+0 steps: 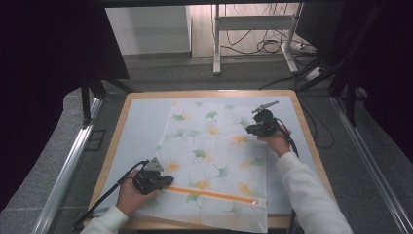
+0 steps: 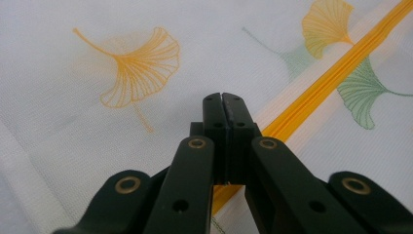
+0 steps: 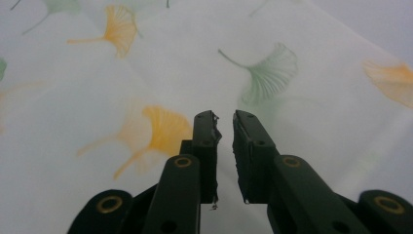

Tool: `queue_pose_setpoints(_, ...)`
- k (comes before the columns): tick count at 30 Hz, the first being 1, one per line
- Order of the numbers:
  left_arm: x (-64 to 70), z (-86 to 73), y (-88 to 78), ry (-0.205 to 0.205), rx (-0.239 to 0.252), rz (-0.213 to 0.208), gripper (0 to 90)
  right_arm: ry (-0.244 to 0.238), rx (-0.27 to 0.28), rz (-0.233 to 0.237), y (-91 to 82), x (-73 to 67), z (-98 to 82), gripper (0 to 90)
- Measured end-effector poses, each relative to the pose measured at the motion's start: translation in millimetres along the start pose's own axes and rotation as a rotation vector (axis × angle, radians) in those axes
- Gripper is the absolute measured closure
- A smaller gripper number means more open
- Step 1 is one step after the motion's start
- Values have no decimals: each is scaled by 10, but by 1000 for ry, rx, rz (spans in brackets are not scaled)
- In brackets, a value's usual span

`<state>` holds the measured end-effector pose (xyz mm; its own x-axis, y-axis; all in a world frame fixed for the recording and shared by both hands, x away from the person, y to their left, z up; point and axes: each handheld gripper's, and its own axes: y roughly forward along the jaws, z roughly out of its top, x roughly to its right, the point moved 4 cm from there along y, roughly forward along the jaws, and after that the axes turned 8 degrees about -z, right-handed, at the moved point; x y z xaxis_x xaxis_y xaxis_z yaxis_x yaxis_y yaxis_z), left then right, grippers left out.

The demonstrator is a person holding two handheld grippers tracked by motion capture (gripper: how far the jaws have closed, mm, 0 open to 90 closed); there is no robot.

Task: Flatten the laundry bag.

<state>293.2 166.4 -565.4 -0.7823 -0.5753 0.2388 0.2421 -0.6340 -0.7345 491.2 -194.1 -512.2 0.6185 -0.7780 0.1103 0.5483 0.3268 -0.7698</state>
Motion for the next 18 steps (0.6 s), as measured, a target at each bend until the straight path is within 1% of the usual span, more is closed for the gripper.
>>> queue_pose_setpoints(1, 3, 2, 2, -2, 3, 1, 900, -3, 5, -16, -69, 4, -38, 753)
queue_pose_setpoints(2, 6, 4, 3, -3, 5, 3, 900, 3, 10, -31, -157, 13, -95, 698)
queue_pose_setpoints(3, 6, 7, 2, -1, 6, 7, 900, 27, 5, -42, -233, 16, -156, 615)
queue_pose_setpoints(4, 3, 13, -2, 2, 7, 18, 896, 64, -5, -53, -293, 14, -224, 532)
queue_pose_setpoints(5, -2, 17, -5, 4, 8, 28, 878, 106, -15, -55, -356, 3, -318, 470)
queue_pose_setpoints(6, -15, 22, -16, 11, 7, 38, 870, 126, -17, -45, -385, -2, -376, 443)
queue_pose_setpoints(7, -26, 28, -24, 8, 14, 46, 864, 158, -26, -38, -415, -7, -453, 416)
queue_pose_setpoints(10, -59, 49, -64, 2, 42, 77, 826, 235, -43, -10, -456, -8, -635, 388)
queue_pose_setpoints(11, -71, 55, -76, 4, 46, 85, 801, 249, -49, 0, -460, -11, -675, 388)
queue_pose_setpoints(12, -89, 61, -91, -2, 59, 102, 779, 255, -50, 7, -458, -17, -697, 387)
queue_pose_setpoints(13, -96, 62, -97, -7, 64, 107, 749, 265, -55, 17, -449, -30, -722, 382)
queue_pose_setpoints(15, -115, 60, -100, -12, 67, 110, 724, 266, -56, 14, -425, -45, -727, 383)
queue_pose_setpoints(18, -120, 49, -91, -11, 61, 112, 711, 282, -75, 15, -363, -50, -713, 413)
